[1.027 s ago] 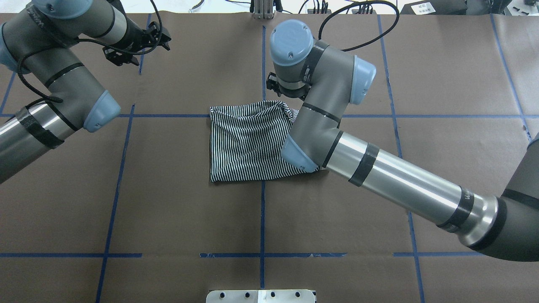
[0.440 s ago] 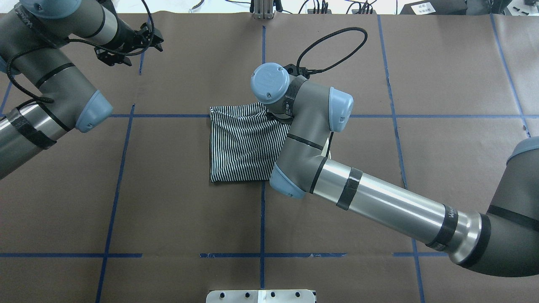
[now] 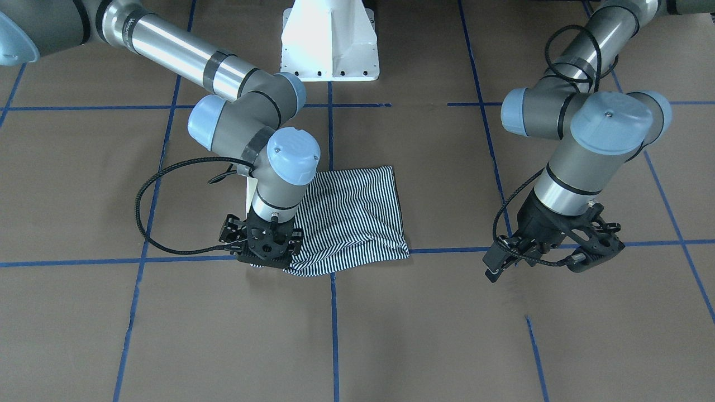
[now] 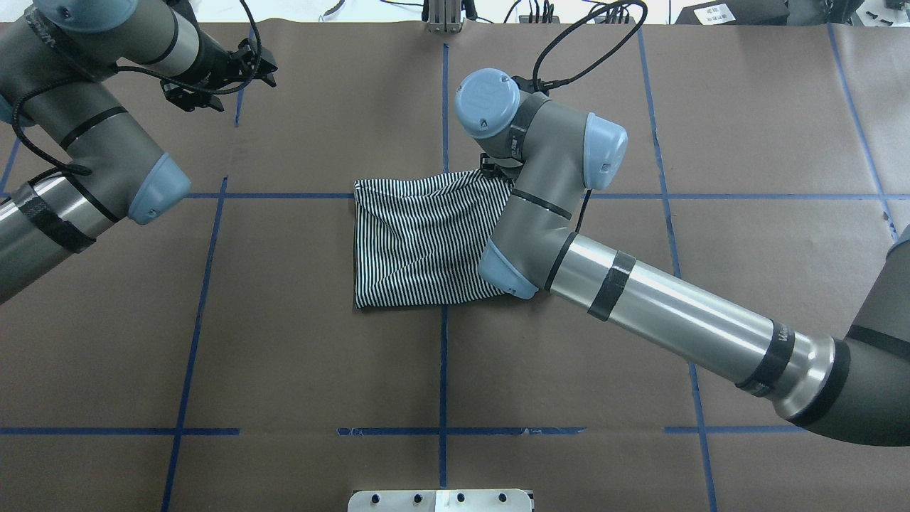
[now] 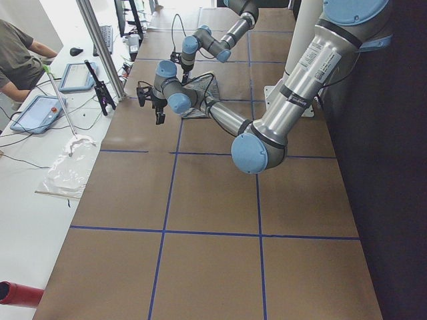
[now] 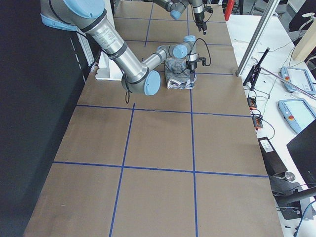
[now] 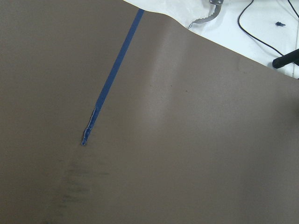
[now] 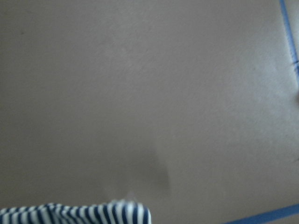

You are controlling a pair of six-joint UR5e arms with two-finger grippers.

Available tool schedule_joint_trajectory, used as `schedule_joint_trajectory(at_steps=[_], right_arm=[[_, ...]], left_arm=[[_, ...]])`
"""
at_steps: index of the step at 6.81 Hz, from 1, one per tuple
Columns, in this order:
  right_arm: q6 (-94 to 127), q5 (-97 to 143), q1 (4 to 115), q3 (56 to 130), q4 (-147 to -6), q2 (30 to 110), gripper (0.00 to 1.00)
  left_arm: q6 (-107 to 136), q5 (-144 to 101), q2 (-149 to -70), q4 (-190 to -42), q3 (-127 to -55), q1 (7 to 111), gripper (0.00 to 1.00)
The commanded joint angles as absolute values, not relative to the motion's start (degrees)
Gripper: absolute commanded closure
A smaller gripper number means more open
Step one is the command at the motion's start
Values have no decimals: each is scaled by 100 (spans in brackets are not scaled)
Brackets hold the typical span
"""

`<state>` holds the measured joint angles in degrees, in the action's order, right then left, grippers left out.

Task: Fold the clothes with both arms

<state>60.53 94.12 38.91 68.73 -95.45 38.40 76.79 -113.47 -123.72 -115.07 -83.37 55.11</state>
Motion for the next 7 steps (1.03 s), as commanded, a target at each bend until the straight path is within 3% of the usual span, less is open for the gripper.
schedule_joint_trajectory(at_steps=[1,2,3,5,7], right_arm=[[5015,9483,4471,6855,-9449,4120,0],[4357,9805,4787,7003,-9440,4313,0],[3750,10531,5260,7753,-9448,4951,0],[2537,12209,6323,9529,-9457,6741,0],[984,13023,7465,9686,-9536,7739,0]], left_arm=[[7673,-11425,-12349,-11505,-8367,5519,0],[7386,-11504,-12262,-11496,-8445,5633,0],[6356,-11627,-11695,-11461,-8820,5938,0],[3583,-12435,-10753,-11400,-8816,7367,0],[595,-12437,-10714,-10229,-8491,8328,0]])
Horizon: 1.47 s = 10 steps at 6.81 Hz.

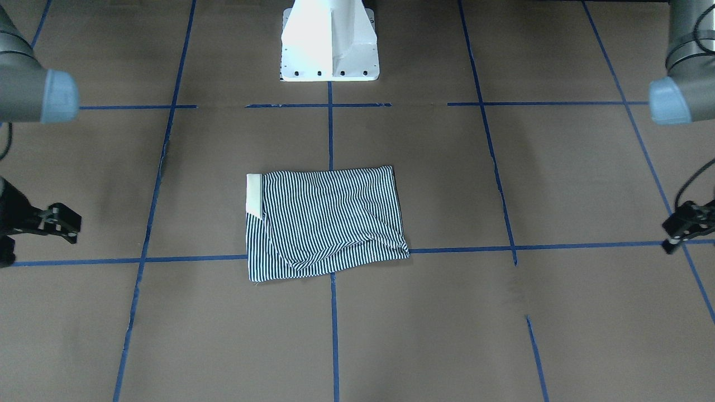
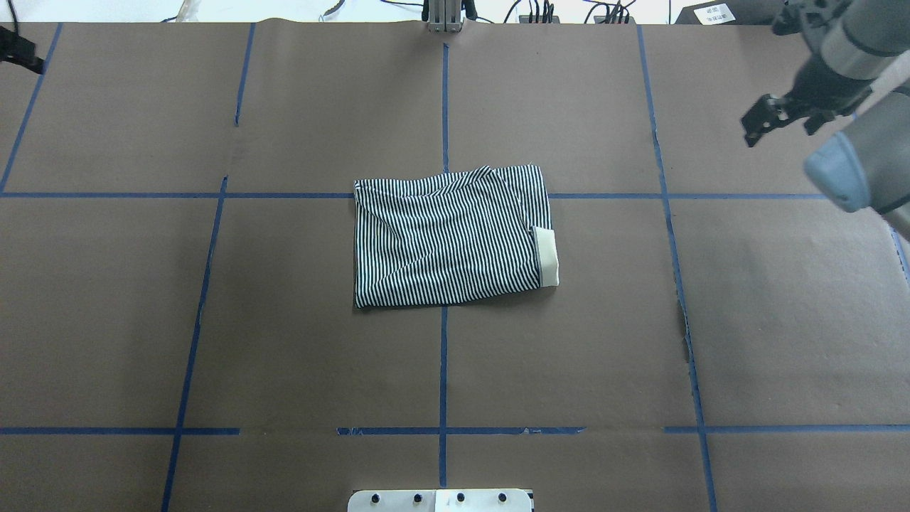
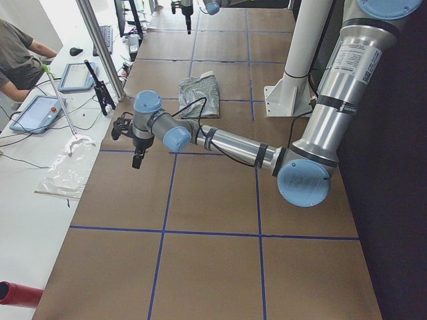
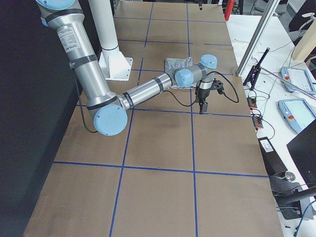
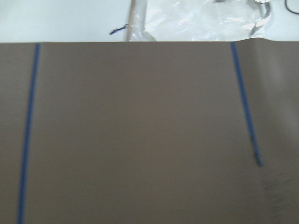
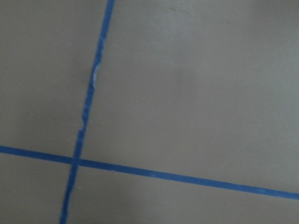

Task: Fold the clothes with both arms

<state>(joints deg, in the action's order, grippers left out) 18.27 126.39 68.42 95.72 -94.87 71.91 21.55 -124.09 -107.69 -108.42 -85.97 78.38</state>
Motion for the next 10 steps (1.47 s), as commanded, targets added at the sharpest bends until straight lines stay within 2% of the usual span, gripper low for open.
schedule_joint_trajectory(at_steps=[1,3,4,6,10], right_arm=[[340,13269,7984,9642,-9527,8161,0],[184,14112,8664,9711,-9457,8945,0],[237,14089,8683,9790,-9466,8956,0],[176,14080,8675,9519,-9448,9026,0],[-339,14089,8911,9360,-9448,9334,0]], left_arm=[[-438,-12445,-10705,-9734,-8490,8619,0],[-1607,-13003,-10267,-9432,-8578,9139,0],[-1591,-13069,-9900,-9666,-8848,9106,0],[-1599,-12858,-9513,-10220,-8587,9088,0],[-1529,-13113,-9571,-9239,-8657,9070,0]])
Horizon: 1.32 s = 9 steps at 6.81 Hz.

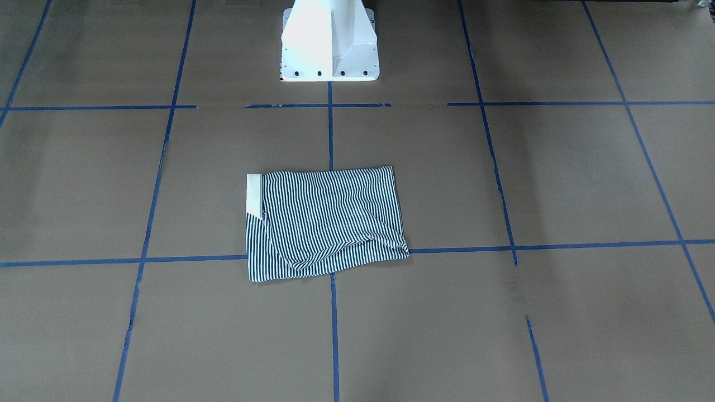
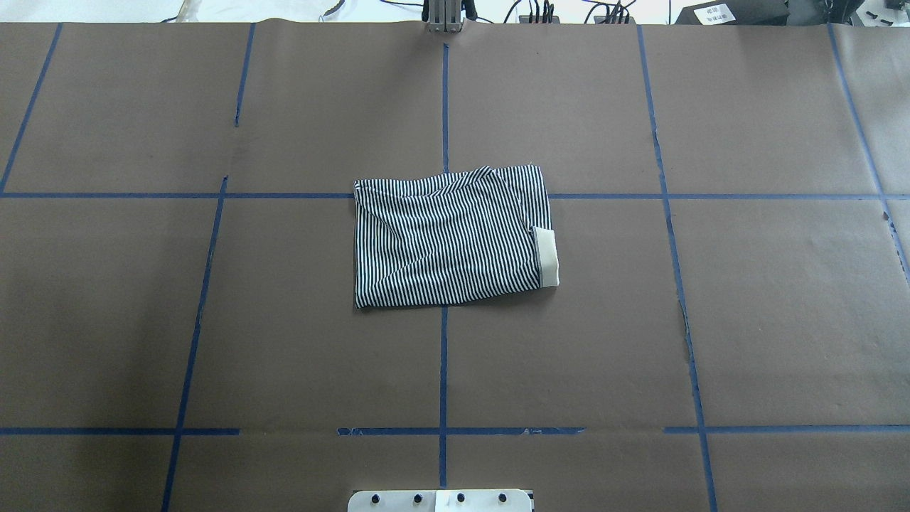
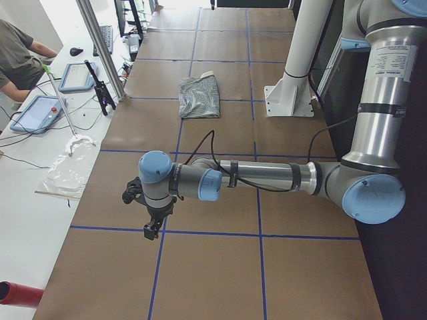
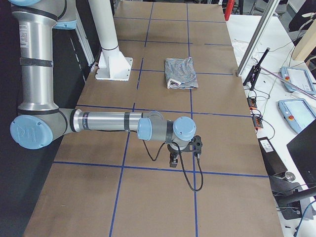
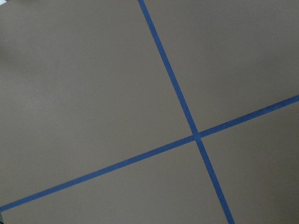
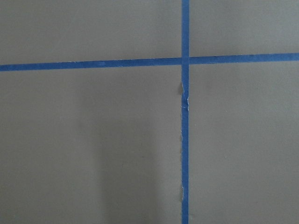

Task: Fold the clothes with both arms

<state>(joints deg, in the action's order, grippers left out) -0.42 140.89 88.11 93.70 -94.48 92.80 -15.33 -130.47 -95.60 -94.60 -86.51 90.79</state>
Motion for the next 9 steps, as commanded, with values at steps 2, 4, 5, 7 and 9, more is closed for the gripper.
schedule_joint_trajectory(at_steps=[2,4,5,7,9], right_arm=[[-571,14098,9140,9378,-9448,9430,0],[-475,14071,9167,9535,-9448,9369,0],[-475,14080,9167,9527,-9448,9387,0],[-475,14080,9167,9510,-9448,9396,0],[-483,14080,9167,9501,-9448,9396,0]], left_arm=[[-1521,-13105,-9571,-9211,-8605,9062,0],[-943,-13122,-9589,-9220,-8657,9062,0],[-940,-13122,-9580,-9211,-8657,9062,0],[-452,-13140,-9571,-9246,-8657,9062,0],[104,-13271,-9571,-9290,-8648,9062,0]])
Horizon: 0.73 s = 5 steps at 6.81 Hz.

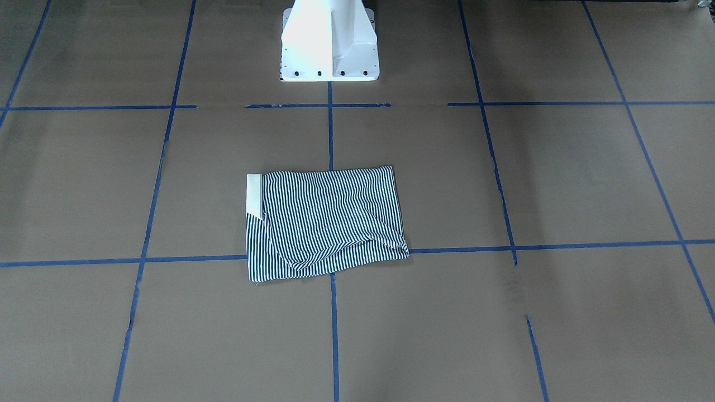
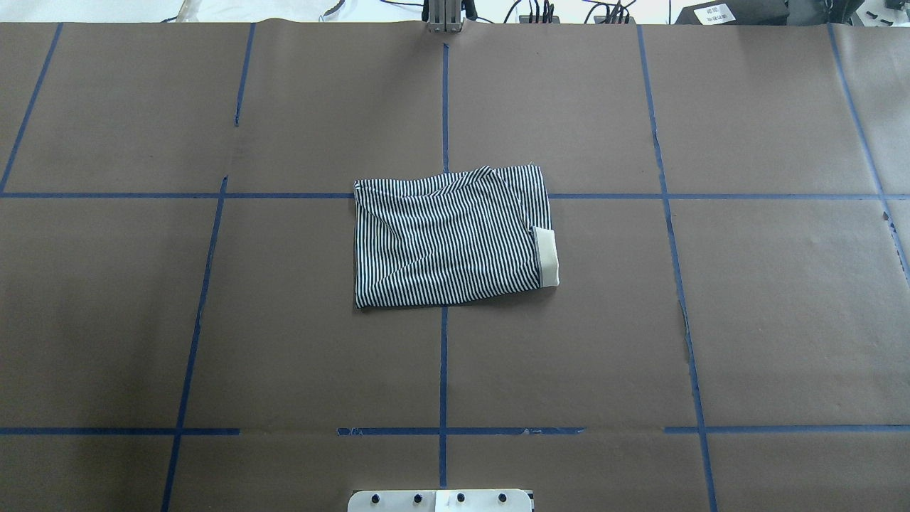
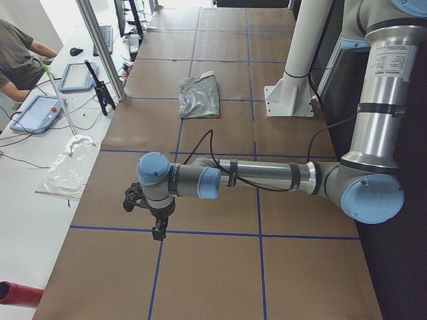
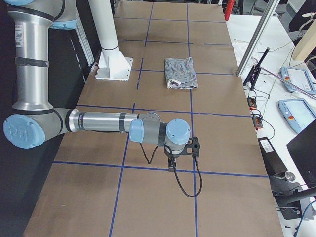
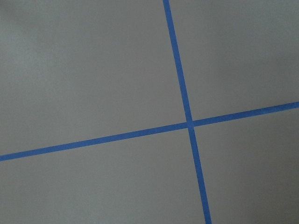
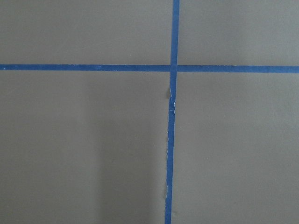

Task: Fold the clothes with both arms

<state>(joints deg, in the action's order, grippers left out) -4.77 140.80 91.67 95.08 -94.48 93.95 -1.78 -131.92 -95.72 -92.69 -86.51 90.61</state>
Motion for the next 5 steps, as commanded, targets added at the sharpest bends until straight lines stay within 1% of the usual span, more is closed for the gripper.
schedule_joint_trajectory(at_steps=[1,2,5], right_arm=[[-431,14071,9158,9475,-9448,9378,0],[-100,13993,9141,9466,-9440,9352,0],[-53,13913,9105,9369,-9439,9133,0]], left_arm=[[105,-13271,-9571,-9290,-8648,9062,0],[105,-13271,-9571,-9290,-8648,9062,0],[105,-13272,-9554,-9299,-8640,9062,0]])
